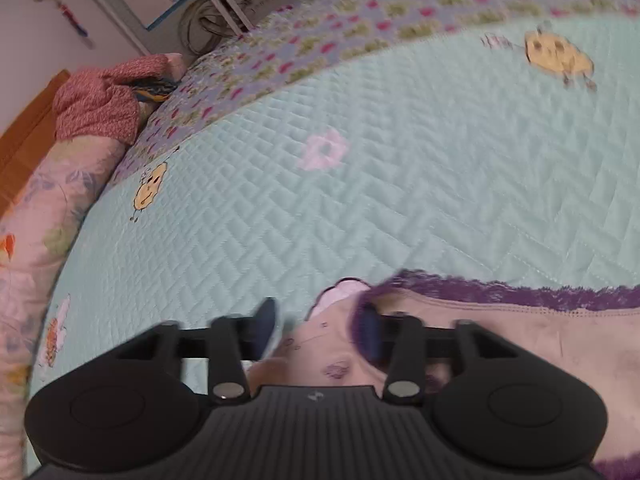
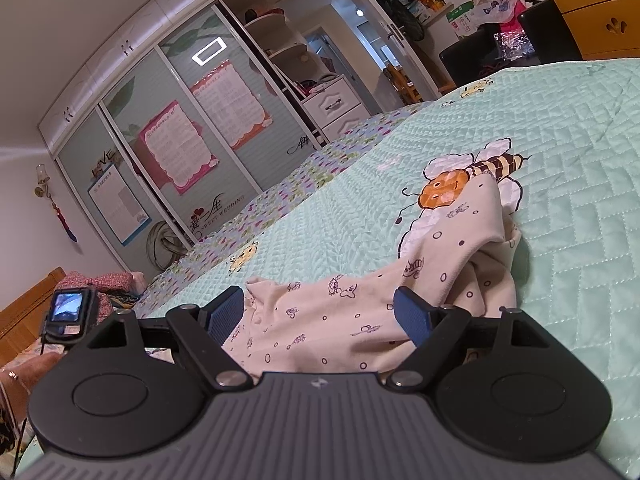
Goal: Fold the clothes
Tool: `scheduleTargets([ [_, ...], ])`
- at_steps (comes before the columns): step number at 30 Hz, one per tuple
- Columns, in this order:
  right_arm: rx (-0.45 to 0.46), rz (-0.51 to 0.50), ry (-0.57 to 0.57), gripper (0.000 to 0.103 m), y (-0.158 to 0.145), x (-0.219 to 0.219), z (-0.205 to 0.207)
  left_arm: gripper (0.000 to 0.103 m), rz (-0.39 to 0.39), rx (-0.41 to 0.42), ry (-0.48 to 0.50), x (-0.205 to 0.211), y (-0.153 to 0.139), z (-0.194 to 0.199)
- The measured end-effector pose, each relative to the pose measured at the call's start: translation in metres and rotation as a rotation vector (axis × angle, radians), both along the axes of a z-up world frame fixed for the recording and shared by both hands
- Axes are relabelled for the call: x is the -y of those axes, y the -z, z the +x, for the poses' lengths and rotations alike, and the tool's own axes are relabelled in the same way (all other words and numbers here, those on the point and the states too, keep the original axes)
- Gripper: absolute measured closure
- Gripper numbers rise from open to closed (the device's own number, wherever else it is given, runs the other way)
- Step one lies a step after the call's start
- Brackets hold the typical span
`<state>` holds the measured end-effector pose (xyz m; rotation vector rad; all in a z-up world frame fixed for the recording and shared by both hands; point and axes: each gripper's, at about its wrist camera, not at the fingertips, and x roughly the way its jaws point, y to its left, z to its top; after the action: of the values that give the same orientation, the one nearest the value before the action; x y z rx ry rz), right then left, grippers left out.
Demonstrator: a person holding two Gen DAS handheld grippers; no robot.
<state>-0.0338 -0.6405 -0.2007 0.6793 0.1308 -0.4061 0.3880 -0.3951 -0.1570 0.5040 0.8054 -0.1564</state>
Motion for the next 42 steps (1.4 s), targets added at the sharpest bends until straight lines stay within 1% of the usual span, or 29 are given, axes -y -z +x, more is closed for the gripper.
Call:
scheduleTargets([
  [2,-0.003,-0.003,0.0,0.021,0.0,-0.001,0.0,0.041,-0.21,-0.046,-0.013,-0.03,-0.022,0.003],
  [3,-0.005,-0.004,-0.001,0.021,0.0,-0.001,0.001,0.041,-0.303,-0.065,-0.037,-0.046,-0.032,0.004],
  [5,-0.007,-0.005,-0.002,0.021,0.0,0.0,0.001,0.041,-0.462,-0.082,-0.098,-0.079,-0.053,0.003],
  [6,-0.007,-0.003,-0.003,0.021,0.0,0.0,0.001,0.038,-0.533,-0.071,-0.116,-0.095,-0.061,-0.002],
  [7,-0.006,0.0,-0.003,0.021,0.0,0.001,0.001,0.033,-0.579,-0.062,-0.128,-0.111,-0.067,-0.007],
  [9,-0.008,0.0,-0.002,0.021,0.0,0.0,0.001,0.032,-0.601,-0.048,-0.175,-0.131,-0.074,-0.015],
  [12,-0.012,-0.006,-0.002,0.021,0.0,-0.001,0.003,0.032,-0.618,-0.071,-0.225,-0.158,-0.077,-0.025],
  [14,-0.012,-0.002,-0.002,0.021,0.0,-0.001,0.003,0.032,-0.635,-0.123,-0.223,-0.173,-0.072,-0.042],
  [16,-0.013,0.0,-0.003,0.021,0.0,-0.001,0.003,0.032,-0.657,-0.18,-0.208,-0.187,-0.061,-0.072],
  [17,-0.014,-0.001,-0.004,0.021,0.0,-0.001,0.003,0.032,-0.683,-0.207,-0.212,-0.194,-0.054,-0.089],
  [18,-0.015,0.0,-0.004,0.021,0.0,-0.001,0.003,0.032,-0.732,-0.231,-0.23,-0.203,-0.046,-0.108],
  [21,-0.017,0.0,-0.005,0.021,0.001,-0.001,0.002,0.032,-0.916,-0.28,-0.335,-0.23,-0.016,-0.16],
  [22,-0.018,-0.001,-0.005,0.021,0.001,-0.002,0.002,0.032,-0.952,-0.291,-0.366,-0.233,-0.005,-0.17],
  [24,-0.02,-0.003,-0.004,0.021,0.001,-0.002,0.002,0.032,-0.99,-0.298,-0.425,-0.235,0.013,-0.179],
  [26,-0.021,-0.006,-0.004,0.021,0.0,-0.002,0.002,0.031,-1.037,-0.269,-0.446,-0.231,0.019,-0.175],
  [28,-0.023,-0.007,-0.003,0.021,0.0,-0.002,0.003,0.027,-1.085,-0.242,-0.459,-0.227,0.025,-0.167],
  [32,-0.035,-0.017,-0.004,0.021,-0.001,-0.004,0.005,0.027,-1.135,-0.207,-0.485,-0.213,0.032,-0.134],
  [33,-0.036,-0.017,-0.005,0.021,-0.001,-0.004,0.005,0.039,-1.13,-0.202,-0.492,-0.211,0.03,-0.128],
  [34,-0.036,-0.017,-0.006,0.021,-0.001,-0.004,0.005,0.078,-1.106,-0.201,-0.494,-0.208,0.027,-0.122],
  [35,-0.034,-0.015,-0.006,0.021,-0.001,-0.004,0.005,0.1,-1.057,-0.201,-0.485,-0.206,0.022,-0.115],
  [37,-0.032,-0.013,-0.007,0.021,-0.001,-0.004,0.005,0.1,-0.973,-0.176,-0.464,-0.21,0.011,-0.102],
  [39,-0.032,-0.012,-0.006,0.021,-0.001,-0.004,0.005,0.1,-0.924,-0.15,-0.476,-0.221,0.003,-0.093],
  [40,-0.033,-0.011,-0.006,0.021,-0.001,-0.004,0.005,0.1,-0.897,-0.145,-0.469,-0.223,0.001,-0.088],
  [42,-0.035,-0.011,-0.008,0.021,-0.001,-0.003,0.005,0.1,-0.814,-0.146,-0.446,-0.221,-0.003,-0.08],
])
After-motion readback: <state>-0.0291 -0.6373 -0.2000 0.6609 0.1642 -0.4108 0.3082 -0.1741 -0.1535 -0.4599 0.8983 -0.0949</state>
